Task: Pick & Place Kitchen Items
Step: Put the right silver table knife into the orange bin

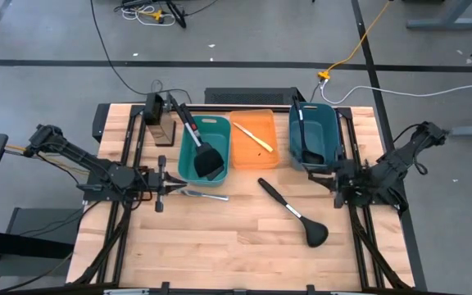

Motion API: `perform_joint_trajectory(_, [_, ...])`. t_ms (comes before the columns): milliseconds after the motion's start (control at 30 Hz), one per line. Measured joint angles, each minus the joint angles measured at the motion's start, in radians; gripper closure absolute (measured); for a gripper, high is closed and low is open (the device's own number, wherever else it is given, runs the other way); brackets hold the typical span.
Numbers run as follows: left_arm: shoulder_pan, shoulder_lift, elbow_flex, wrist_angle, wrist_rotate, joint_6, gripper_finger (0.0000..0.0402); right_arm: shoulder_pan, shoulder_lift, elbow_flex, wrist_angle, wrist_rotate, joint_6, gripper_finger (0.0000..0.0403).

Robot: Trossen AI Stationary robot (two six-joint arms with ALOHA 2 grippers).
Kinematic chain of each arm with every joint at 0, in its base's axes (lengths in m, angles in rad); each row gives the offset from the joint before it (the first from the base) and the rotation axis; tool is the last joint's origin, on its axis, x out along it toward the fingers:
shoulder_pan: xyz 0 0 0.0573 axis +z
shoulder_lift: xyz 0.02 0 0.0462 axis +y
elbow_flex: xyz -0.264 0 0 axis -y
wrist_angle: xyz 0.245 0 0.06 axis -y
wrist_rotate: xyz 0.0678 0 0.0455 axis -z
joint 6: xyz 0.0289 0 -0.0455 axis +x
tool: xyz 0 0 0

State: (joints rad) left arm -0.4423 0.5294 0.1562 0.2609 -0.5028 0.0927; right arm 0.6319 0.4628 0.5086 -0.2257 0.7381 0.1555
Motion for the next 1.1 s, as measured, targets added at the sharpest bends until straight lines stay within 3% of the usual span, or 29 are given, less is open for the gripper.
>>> perform_joint_trajectory(267, [0.0, 0.0, 0.0, 0.015, -0.009, 0.025, 0.0382, 0.0, -0.219, -0.261, 0.235, 0.013, -0.068, 0.0322])
perform_joint_trajectory(567, [0.0, 0.0, 0.0, 0.027, -0.009, 0.027, 0.0384, 0.0, -0.302, -0.337, 0.252, 0.089, -0.058, 0.0322])
perform_joint_trajectory(733, [0.0, 0.0, 0.0, 0.028, -0.009, 0.046, 0.0386, -0.025, -0.23, -0.22, 0.221, 0.156, -0.078, 0.0322])
perform_joint_trajectory(867, [0.0, 0.0, 0.0, 0.029, -0.009, 0.055, 0.0386, -0.088, -0.071, -0.037, 0.117, 0.18, -0.081, 0.0322])
perform_joint_trajectory(1000, [0.0, 0.0, 0.0, 0.029, -0.009, 0.057, 0.0386, -0.196, 0.152, 0.213, -0.103, 0.138, -0.003, 0.0322])
perform_joint_trajectory(1100, [0.0, 0.0, 0.001, 0.029, -0.009, 0.053, 0.0386, -0.318, 0.324, 0.386, -0.301, 0.042, 0.107, 0.0322])
